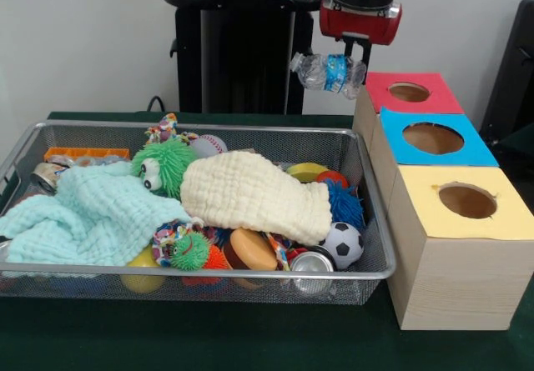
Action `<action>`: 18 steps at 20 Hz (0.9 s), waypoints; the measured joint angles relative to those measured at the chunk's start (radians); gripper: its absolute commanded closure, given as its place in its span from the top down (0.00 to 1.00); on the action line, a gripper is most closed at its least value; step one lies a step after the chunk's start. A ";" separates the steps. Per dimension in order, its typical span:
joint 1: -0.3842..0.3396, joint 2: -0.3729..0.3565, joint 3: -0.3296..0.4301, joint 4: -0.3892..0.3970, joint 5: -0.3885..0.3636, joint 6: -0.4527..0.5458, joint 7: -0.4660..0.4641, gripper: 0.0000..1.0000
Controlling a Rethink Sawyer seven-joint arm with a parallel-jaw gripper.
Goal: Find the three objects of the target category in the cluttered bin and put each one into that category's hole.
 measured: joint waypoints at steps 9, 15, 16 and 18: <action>0.034 0.000 -0.017 -0.033 0.028 0.001 0.000 0.00; 0.076 0.000 -0.034 -0.059 0.057 0.001 0.001 0.00; 0.086 0.000 -0.039 -0.063 0.062 0.002 0.001 0.00; 0.098 0.000 -0.044 -0.068 0.068 0.004 0.004 0.00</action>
